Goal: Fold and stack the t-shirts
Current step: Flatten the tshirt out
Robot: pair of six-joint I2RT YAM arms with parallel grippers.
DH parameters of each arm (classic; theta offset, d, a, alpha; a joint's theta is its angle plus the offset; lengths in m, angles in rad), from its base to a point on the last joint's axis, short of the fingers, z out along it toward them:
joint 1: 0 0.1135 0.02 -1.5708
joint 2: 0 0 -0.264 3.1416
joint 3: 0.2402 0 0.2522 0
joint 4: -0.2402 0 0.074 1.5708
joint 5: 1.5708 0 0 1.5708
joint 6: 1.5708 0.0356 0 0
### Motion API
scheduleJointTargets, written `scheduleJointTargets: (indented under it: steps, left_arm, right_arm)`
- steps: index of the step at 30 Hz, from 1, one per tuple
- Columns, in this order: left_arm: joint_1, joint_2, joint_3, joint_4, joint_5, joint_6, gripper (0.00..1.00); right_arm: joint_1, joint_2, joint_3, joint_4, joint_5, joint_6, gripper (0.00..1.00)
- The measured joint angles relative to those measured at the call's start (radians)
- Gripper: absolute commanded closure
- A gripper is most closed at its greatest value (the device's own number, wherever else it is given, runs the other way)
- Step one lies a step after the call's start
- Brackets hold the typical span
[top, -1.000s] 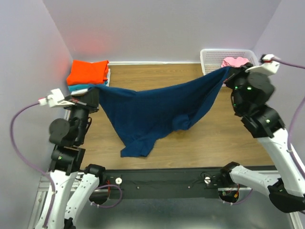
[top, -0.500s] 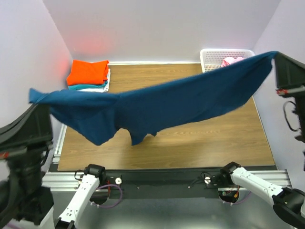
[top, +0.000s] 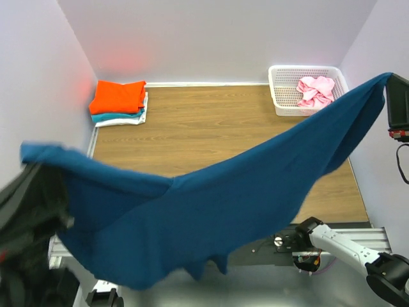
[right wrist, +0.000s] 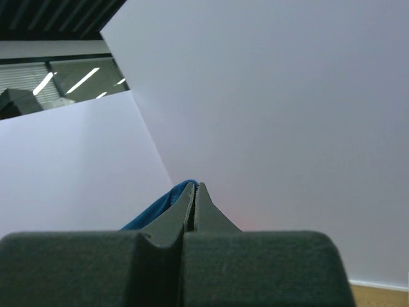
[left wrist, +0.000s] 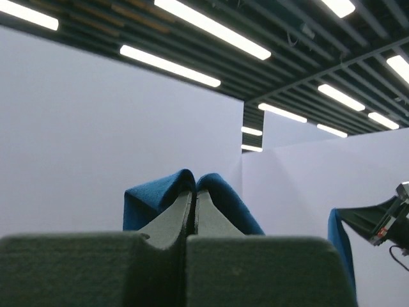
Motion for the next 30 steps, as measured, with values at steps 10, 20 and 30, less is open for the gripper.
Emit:
scheduleJointTargets:
  steps: [10,20,30]
  left_arm:
    - [0.000,0.317,-0.404,0.139,0.012,0.024,1.00]
    - [-0.086,0.974,-0.584,0.229,-0.050,0.157,0.02]
    - [-0.163,1.145,-0.500,0.145,-0.121,0.220,0.02]
  right_arm:
    - [0.000,0.126,-0.259,0.055,0.396,-0.030,0.99]
    - [-0.164,0.512,-0.750,0.117,0.542,0.097,0.44]
    - [-0.282,0.733,-0.742,0.146,0.373,0.142,0.00]
